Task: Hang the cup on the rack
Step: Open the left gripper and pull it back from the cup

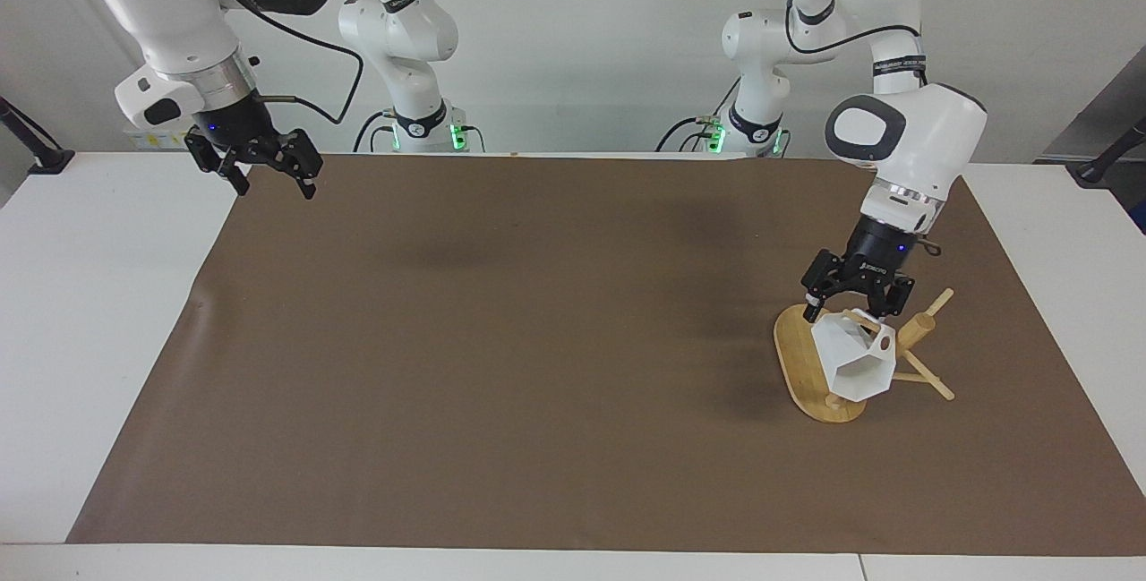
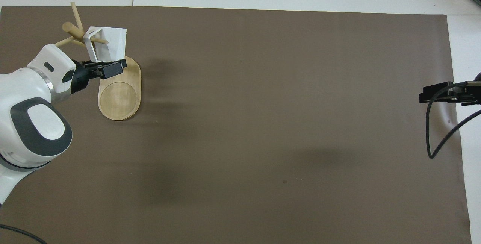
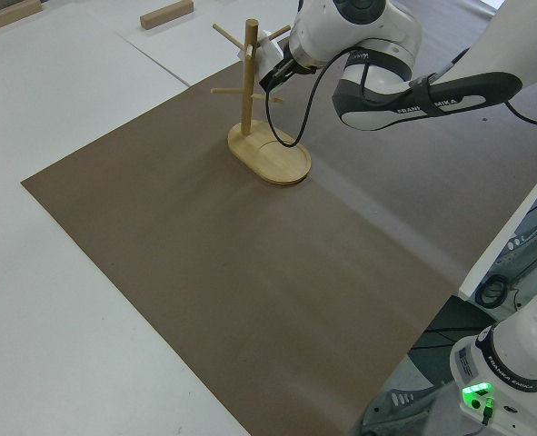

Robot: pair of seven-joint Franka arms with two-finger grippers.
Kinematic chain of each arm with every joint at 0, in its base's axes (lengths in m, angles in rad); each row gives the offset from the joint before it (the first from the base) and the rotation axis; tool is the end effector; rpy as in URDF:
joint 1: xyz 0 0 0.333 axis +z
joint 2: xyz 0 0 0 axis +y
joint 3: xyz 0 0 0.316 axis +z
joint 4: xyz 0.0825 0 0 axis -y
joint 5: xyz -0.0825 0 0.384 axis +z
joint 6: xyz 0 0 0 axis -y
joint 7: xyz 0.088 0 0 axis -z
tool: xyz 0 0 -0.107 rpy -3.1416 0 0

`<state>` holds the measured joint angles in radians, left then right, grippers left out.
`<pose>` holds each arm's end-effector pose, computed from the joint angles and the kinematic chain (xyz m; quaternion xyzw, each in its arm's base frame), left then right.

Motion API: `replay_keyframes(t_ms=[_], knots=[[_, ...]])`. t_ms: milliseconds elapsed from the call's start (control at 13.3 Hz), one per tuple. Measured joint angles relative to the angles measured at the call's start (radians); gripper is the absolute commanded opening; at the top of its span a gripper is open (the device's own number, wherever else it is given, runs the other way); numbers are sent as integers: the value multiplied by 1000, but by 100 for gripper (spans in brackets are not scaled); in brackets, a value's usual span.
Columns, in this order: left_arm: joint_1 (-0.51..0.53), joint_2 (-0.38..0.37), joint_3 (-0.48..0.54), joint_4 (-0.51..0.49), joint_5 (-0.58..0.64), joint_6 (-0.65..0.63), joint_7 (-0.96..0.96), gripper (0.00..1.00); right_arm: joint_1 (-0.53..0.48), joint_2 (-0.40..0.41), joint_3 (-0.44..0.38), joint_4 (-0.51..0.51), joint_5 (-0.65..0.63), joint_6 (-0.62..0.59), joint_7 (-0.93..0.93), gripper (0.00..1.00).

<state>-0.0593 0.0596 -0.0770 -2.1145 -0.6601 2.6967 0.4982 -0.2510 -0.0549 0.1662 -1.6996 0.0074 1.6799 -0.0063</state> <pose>0.5872 -0.0593 0.4390 0.9449 -0.0501 0.2782 0.1651 0.5443 -0.0432 0.6027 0.9991 -0.0396 0.0172 0.0016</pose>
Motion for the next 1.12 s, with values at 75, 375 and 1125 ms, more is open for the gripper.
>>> replay_keyframes(t_ms=[75,375,1125], knots=[[6,-1,5,10,43,-30,0,100,0,-1,0,0,0,0,0,100],[66,-44,21,92,275,-246,-2,100,0,-2,0,0,1,0,0,100],[81,-100,-10,414,685,-841,-239,100,0,-2,0,0,1,0,0,100]])
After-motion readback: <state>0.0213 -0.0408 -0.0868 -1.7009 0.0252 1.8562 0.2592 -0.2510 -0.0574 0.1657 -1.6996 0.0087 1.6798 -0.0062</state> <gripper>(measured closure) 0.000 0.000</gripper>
